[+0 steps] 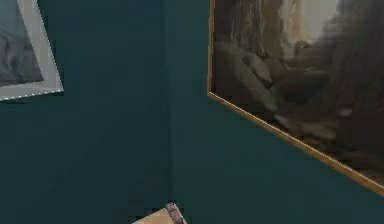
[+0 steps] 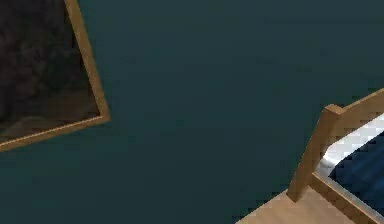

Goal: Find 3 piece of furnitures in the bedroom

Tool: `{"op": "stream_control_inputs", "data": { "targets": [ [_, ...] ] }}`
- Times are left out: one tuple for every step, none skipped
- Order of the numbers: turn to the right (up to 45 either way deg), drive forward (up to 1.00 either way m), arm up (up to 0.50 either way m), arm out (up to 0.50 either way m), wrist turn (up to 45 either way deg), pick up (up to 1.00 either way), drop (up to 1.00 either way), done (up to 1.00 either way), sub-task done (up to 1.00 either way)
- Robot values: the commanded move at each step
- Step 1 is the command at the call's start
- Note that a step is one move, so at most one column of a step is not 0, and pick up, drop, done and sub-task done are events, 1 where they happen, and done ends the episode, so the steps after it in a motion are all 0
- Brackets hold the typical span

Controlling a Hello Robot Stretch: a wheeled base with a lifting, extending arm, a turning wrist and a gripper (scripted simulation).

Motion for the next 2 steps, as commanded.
{"op": "stream_control_inputs", "data": {
  "targets": [
    [-45.0,0.0,0.0,0.0,0.0,0.0,0.0,0.0,0.0],
    [-45.0,0.0,0.0,0.0,0.0,0.0,0.0,0.0,0.0]
  ]
}}
